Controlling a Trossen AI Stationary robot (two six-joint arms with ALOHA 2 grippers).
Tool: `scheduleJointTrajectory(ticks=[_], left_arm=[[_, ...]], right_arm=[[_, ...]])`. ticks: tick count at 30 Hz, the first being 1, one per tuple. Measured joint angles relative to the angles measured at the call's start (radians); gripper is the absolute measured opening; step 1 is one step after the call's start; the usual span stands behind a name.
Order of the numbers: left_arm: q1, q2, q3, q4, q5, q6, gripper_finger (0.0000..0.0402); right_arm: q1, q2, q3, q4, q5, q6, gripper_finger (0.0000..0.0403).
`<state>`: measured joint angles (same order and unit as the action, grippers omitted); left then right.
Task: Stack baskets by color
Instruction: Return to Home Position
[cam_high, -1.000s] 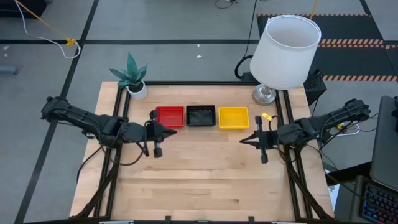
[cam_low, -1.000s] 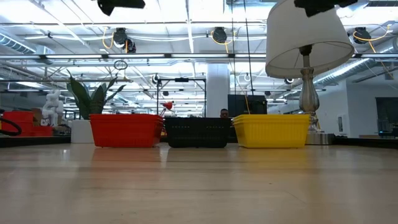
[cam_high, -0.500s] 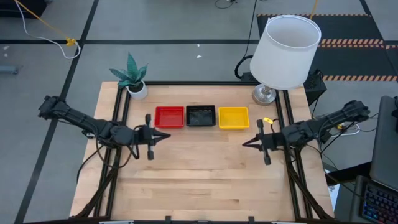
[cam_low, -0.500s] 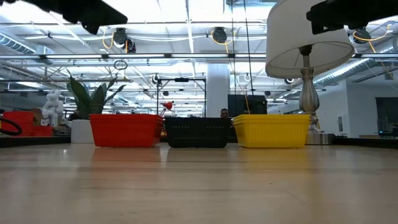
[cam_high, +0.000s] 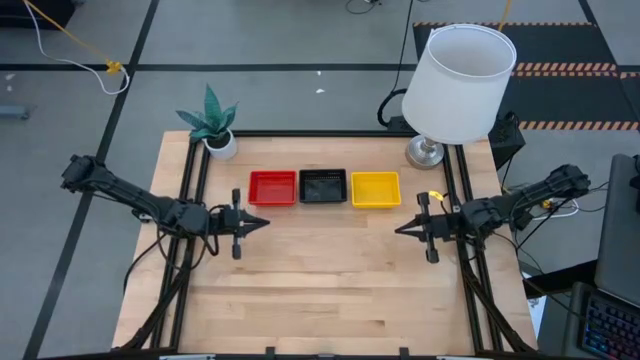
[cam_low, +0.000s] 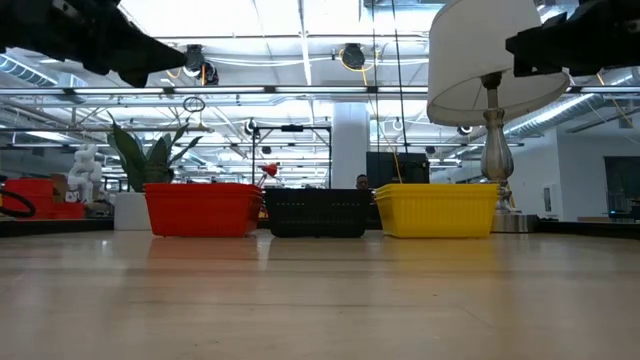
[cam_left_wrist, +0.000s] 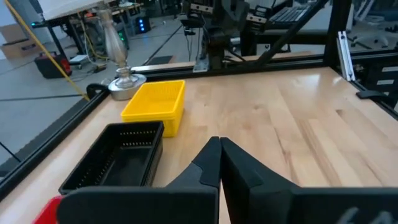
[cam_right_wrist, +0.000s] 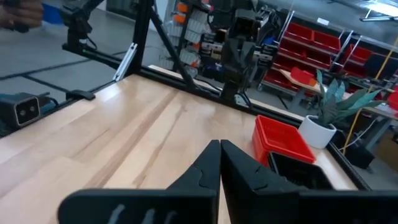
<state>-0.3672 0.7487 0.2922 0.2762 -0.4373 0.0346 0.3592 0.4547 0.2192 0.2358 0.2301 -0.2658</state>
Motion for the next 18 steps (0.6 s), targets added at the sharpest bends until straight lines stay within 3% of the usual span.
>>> scheduleJointTrajectory(ticks=[10,18], left_arm=[[0.0,0.001,-0.051,0.038,0.04,0.013,0.0016],[0.0,0.0,-0.124,0.179,0.04,0.039,0.0012]], right_arm=[[0.0,-0.056,-0.039,0.0,-0.027,0.048,0.0004],[0.0,-0.082,-0.077,0.0,-0.075,0.058,0.0004]])
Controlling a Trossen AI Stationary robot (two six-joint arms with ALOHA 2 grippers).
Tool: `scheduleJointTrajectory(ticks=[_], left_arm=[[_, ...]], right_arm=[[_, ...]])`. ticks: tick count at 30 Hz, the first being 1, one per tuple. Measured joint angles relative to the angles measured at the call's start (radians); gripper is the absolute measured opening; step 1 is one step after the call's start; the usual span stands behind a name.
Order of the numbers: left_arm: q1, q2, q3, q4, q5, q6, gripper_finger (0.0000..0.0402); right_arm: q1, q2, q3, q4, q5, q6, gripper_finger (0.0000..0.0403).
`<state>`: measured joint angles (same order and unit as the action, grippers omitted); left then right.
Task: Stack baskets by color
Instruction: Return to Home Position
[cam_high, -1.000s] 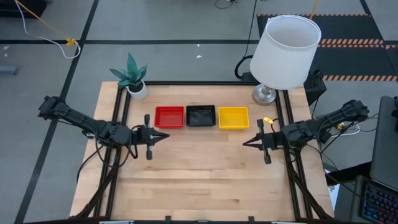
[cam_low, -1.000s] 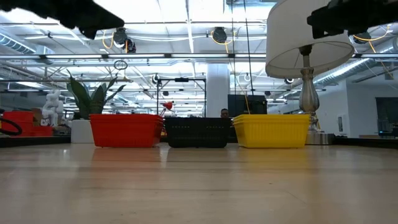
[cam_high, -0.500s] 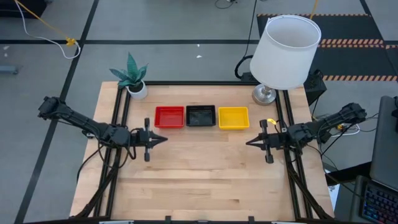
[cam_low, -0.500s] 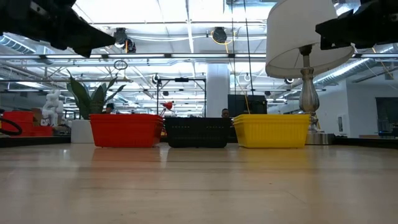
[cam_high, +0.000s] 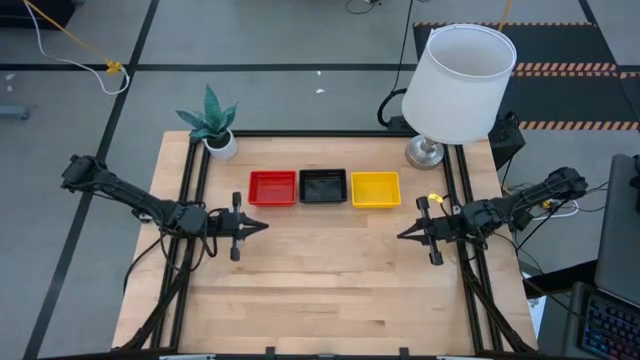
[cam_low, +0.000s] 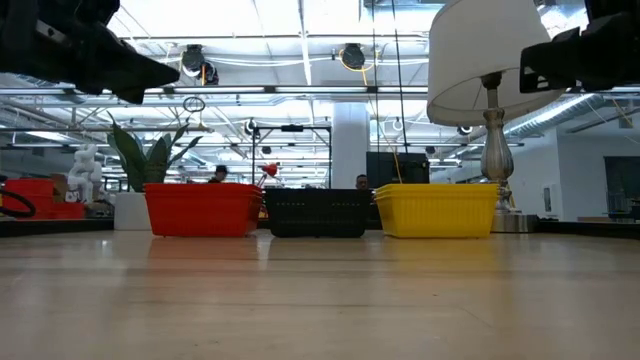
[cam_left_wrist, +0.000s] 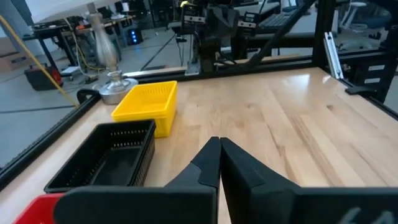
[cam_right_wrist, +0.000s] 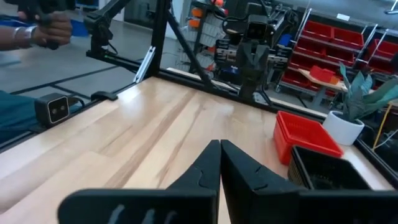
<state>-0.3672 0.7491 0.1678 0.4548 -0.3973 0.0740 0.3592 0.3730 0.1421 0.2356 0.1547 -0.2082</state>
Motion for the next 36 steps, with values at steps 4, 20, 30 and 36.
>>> scheduleJointTrajectory(ticks=[4,20,30,36], left_arm=[[0.0,0.0,-0.033,0.041,0.006,-0.001,0.0017],[-0.001,-0.006,-0.081,0.071,0.034,-0.006,0.0003],[-0.03,-0.125,-0.081,-0.03,0.06,-0.008,0.0007],[-0.064,-0.205,-0.081,-0.112,0.061,-0.012,0.001]], right_arm=[[0.0,-0.026,-0.033,0.001,0.002,0.011,0.0004],[0.0,-0.13,-0.098,0.005,0.027,0.041,0.0004],[0.0,-0.235,-0.101,-0.117,0.031,0.103,0.0004],[0.0,-0.279,-0.102,-0.151,0.032,0.11,0.0004]])
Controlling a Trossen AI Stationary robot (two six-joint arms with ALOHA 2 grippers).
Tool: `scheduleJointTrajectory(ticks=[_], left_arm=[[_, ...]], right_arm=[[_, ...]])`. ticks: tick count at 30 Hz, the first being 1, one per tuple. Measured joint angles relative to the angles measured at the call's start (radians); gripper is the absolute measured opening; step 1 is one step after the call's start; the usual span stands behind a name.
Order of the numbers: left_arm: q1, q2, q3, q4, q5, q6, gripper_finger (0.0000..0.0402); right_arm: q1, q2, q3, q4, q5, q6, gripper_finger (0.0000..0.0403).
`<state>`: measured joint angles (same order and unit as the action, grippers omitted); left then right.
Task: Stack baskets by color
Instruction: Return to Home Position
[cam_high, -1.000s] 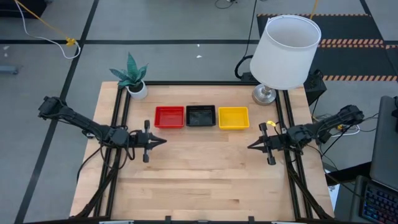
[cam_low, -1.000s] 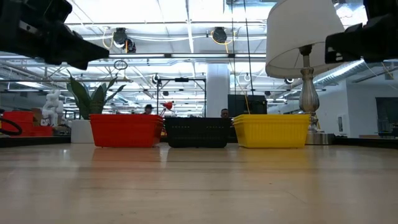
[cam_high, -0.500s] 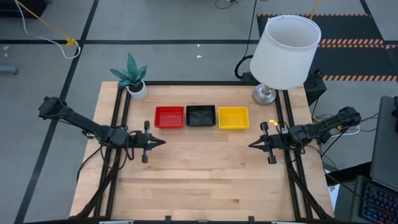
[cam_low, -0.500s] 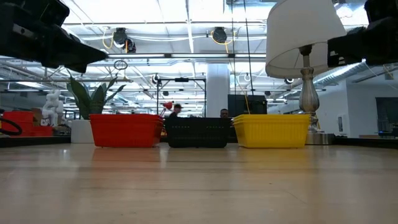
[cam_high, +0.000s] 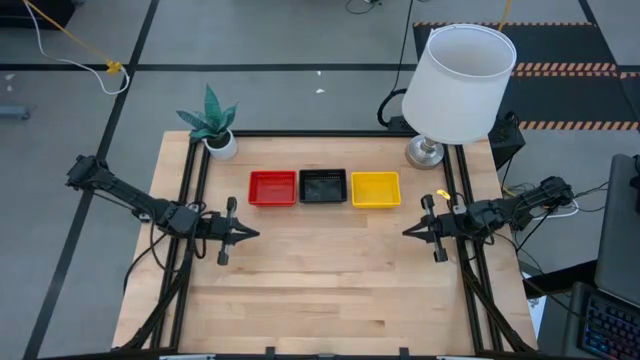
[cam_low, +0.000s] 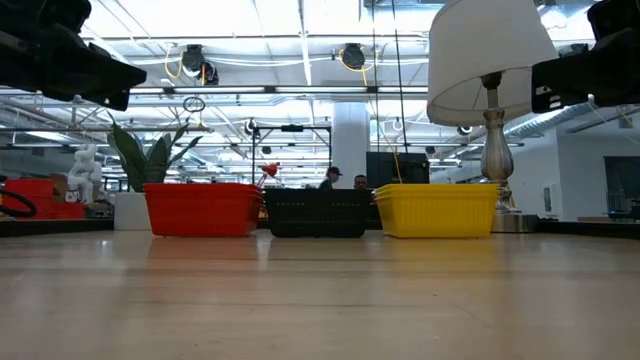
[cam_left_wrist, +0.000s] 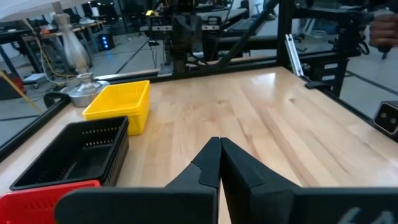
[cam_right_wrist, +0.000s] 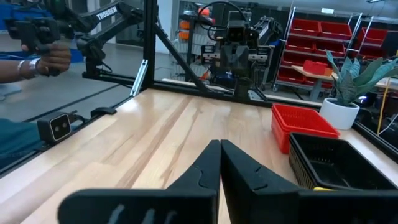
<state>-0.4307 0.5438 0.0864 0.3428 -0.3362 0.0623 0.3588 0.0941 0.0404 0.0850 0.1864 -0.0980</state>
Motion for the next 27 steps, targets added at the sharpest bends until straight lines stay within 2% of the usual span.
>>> scheduleJointTrajectory(ticks=[8,17,21,27], left_arm=[[-0.015,-0.09,-0.077,-0.006,-0.001,-0.003,0.0008],[-0.017,-0.189,-0.077,-0.029,0.02,0.035,0.0006],[-0.016,-0.248,-0.077,-0.083,0.021,0.033,0.0004],[-0.016,-0.298,-0.077,-0.147,0.021,0.019,0.001]], right_arm=[[0.0,-0.003,-0.001,-0.009,0.003,0.008,0.0004],[0.0,-0.007,-0.001,-0.017,0.033,-0.013,0.0004],[0.0,-0.047,-0.001,-0.041,0.092,-0.044,0.0004],[-0.007,-0.092,-0.001,-0.047,0.098,-0.119,0.0004]])
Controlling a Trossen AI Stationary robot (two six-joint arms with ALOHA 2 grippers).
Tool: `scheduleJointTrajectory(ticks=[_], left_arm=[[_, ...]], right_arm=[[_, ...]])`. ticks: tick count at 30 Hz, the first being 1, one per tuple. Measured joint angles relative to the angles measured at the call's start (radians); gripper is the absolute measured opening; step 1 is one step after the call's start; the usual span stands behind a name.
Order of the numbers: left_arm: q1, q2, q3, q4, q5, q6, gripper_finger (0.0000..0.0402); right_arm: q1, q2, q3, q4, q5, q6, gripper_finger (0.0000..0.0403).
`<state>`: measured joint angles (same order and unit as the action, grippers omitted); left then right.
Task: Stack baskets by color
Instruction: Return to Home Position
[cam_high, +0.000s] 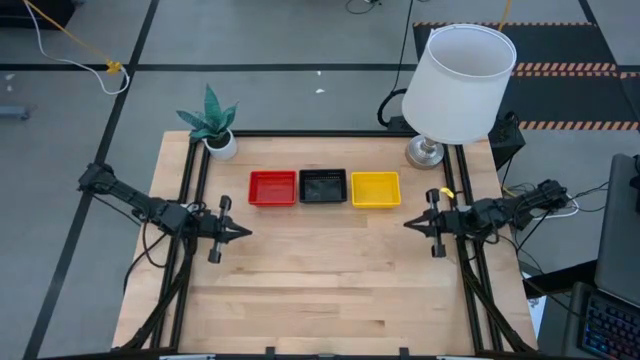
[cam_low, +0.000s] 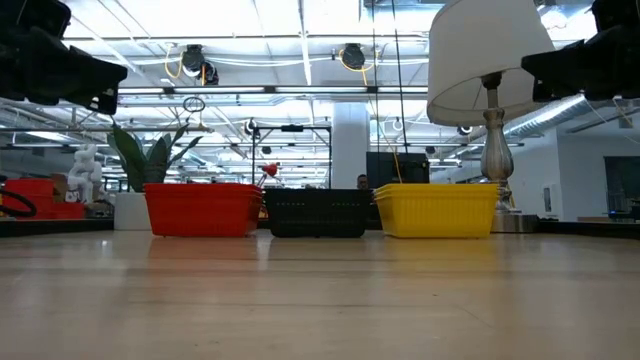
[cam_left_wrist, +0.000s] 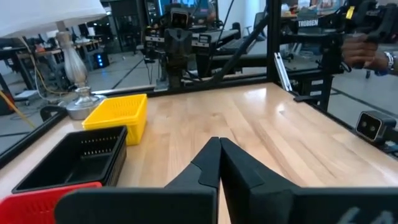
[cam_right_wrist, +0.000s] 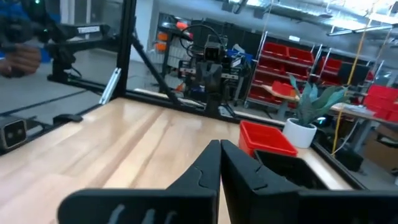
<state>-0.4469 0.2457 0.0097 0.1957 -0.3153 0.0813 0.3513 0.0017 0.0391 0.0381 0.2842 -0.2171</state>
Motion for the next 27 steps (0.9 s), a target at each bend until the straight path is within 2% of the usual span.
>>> scheduleJointTrajectory(ticks=[2,7,12,16,20,23,27], left_arm=[[0.0,-0.001,0.0,0.005,0.0,0.004,0.0007],[0.0,-0.005,0.0,0.006,0.0,0.013,0.0008],[0.0,-0.005,0.0,0.021,0.0,0.031,0.0015],[0.001,-0.005,0.0,0.026,0.0,0.043,0.0006],[0.001,-0.005,0.0,0.044,0.0,0.049,0.0007],[0.001,-0.005,0.0,0.044,0.0,0.039,0.0015],[0.001,-0.005,0.0,0.037,0.001,0.03,0.0007]], right_arm=[[-0.012,-0.001,0.0,0.0,-0.006,-0.007,0.0004],[-0.053,-0.001,-0.016,-0.011,-0.106,-0.025,0.0004],[-0.132,0.0,-0.018,-0.014,-0.165,-0.051,0.0001],[-0.197,0.0,-0.018,-0.021,-0.197,-0.039,0.0001],[-0.247,0.006,-0.018,-0.037,-0.282,-0.068,0.0],[-0.279,0.018,-0.018,-0.036,-0.275,-0.1,0.0],[-0.31,0.021,-0.018,-0.029,-0.236,-0.037,0.0]])
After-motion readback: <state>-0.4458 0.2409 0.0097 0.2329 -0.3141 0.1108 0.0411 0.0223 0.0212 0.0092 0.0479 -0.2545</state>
